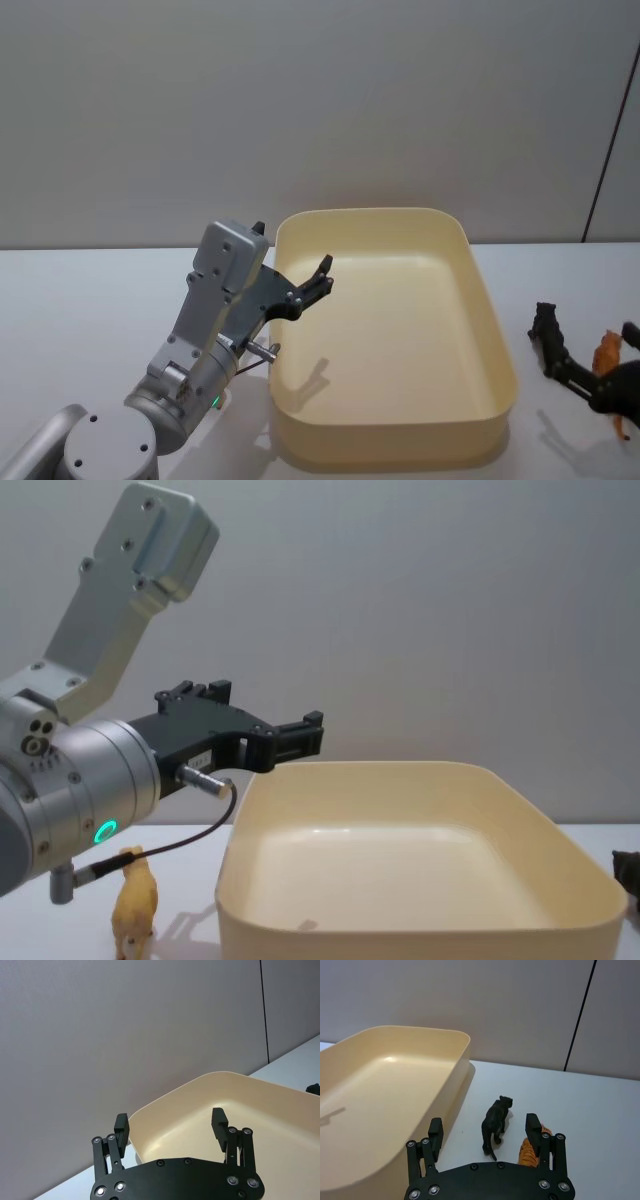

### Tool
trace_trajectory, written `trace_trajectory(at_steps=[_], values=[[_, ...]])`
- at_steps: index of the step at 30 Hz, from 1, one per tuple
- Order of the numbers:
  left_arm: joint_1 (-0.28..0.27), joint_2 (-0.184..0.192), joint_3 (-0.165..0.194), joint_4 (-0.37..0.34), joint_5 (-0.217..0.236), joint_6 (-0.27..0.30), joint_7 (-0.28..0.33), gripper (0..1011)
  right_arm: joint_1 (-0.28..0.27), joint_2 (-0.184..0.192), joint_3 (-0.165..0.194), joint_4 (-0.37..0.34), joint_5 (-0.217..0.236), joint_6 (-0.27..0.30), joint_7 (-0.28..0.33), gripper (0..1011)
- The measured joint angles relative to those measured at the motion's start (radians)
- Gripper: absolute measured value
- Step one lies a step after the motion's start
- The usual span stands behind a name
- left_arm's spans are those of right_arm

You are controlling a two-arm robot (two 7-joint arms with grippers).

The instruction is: Pick up the toy alternately with two hands and place it into the central storage box.

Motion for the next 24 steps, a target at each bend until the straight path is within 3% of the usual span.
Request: trace_trajectory(at_steps=[19, 24], values=[[0.000, 0.000, 0.000, 0.000, 0.000, 0.000, 0.000, 1002, -0.065, 0.004, 0.026, 0.011, -0.006, 0.027, -0.122, 1001], [0.000, 0.000, 0.000, 0.000, 0.000, 0.000, 0.000, 1002, -0.066, 0.001, 0.029, 0.026, -0.012, 0.036, -0.129, 1001]])
